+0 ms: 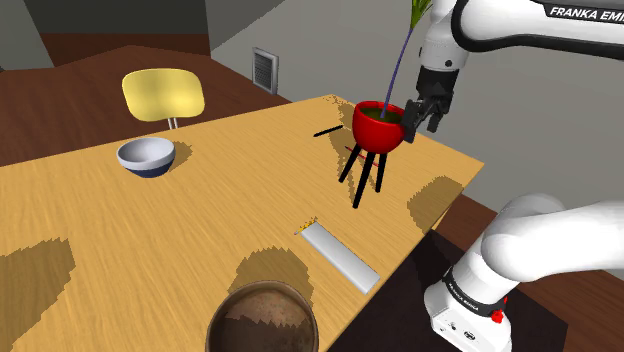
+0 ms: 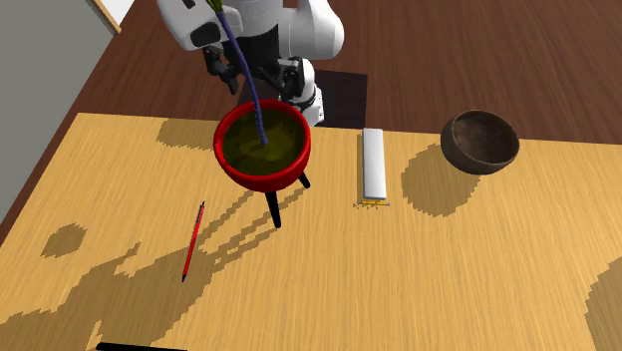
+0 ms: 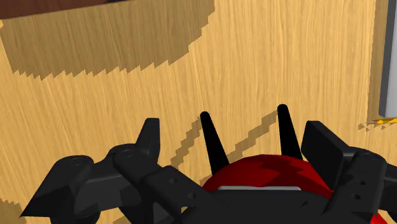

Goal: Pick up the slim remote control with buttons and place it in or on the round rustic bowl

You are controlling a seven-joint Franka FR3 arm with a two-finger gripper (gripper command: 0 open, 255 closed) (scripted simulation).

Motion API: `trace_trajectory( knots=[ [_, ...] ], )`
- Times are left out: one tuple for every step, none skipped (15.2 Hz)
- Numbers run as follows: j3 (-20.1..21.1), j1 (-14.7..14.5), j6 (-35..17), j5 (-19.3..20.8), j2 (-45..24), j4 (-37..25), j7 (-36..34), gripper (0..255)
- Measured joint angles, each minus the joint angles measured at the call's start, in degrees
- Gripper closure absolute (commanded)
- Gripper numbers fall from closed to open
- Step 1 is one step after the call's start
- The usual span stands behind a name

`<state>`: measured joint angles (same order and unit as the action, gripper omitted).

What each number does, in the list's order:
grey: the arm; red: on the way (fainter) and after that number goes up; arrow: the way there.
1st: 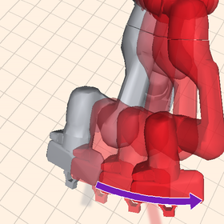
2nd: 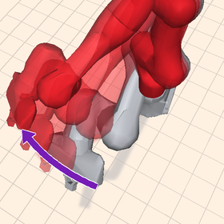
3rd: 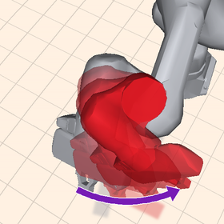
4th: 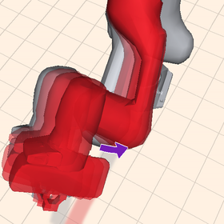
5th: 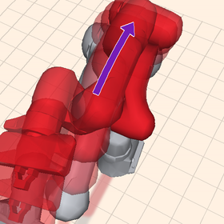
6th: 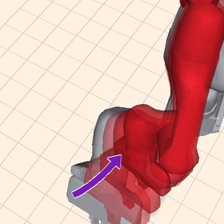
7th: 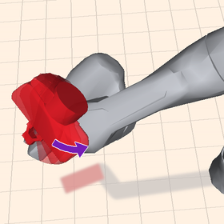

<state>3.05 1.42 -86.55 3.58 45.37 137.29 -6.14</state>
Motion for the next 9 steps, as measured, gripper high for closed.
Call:
trace_trajectory(
  knots=[
    [0.00, 0.00, 0.00, 0.00, 0.00, 0.00, 0.00, 0],
    [0.51, -0.27, -0.38, -0.51, 0.33, 0.66, -0.58, 0],
    [1.08, -0.60, -1.18, -1.14, 0.82, 1.85, -1.26, 0],
    [1.84, -0.99, -2.15, -1.91, 0.74, 2.63, -2.13, 0],
    [2.65, -1.47, -3.07, -2.79, 1.43, 4.10, -3.04, 0],
    [3.77, -2.15, -3.95, -3.94, 2.43, 5.82, -4.26, 0],
    [4.71, -2.67, -5.27, -4.92, 2.54, 7.12, -5.27, 0],
    [5.66, -3.25, -6.33, -5.92, 2.92, 8.35, -6.28, 0],
    [6.69, -3.87, -7.72, -6.99, 3.24, 9.86, -7.32, 0]
  ],
)
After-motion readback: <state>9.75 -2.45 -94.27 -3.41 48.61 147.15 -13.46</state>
